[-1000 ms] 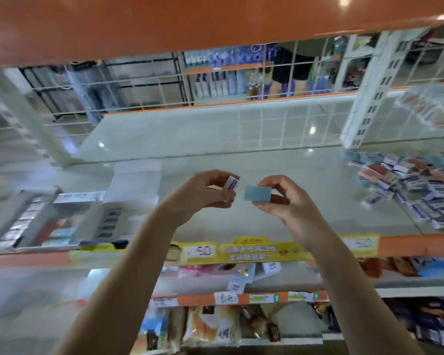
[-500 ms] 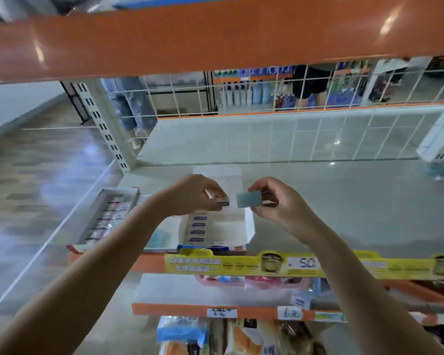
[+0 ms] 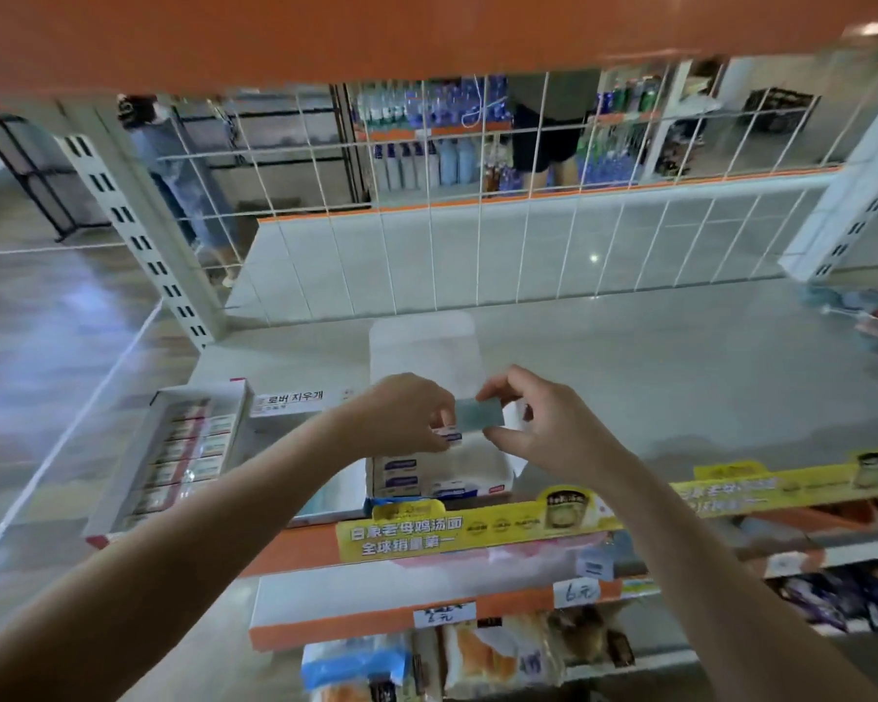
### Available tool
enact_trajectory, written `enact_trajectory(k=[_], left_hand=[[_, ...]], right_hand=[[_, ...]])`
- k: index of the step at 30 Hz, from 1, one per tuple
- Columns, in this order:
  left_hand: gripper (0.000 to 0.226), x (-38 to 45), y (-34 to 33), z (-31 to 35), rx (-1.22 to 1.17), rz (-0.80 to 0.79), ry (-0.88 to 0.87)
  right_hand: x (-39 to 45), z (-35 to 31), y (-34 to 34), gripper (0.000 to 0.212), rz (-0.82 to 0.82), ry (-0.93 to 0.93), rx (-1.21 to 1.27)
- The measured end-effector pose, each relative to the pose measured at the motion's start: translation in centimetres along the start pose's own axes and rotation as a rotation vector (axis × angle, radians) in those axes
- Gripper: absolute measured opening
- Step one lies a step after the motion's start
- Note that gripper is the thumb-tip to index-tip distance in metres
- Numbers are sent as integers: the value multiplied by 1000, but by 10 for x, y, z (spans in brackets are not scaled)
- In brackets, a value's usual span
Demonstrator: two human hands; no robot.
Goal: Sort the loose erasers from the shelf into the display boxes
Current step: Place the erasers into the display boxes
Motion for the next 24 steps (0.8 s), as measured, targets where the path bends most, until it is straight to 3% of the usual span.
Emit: enact_trajectory(k=[2, 18, 24], left_hand=[[13, 3, -7, 4, 19, -19, -7], [42, 8, -29, 14, 54, -249, -98], [35, 5, -24, 21, 0, -291, -112]], right_hand=[[-2, 6, -1, 25, -5, -9, -11], [-17, 28, -4, 29, -69, -59, -49], [-16, 29, -5, 31, -69, -56, -64]])
Point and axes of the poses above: each hand's wrist, its own x-axis towards the middle knuckle, its own y-axis out of the back of the hand, z = x × y, the point moved 9 cm from there along x, towards the middle knuckle, and after that the axes turned 4 degrees about -y, right-handed, at the moved point
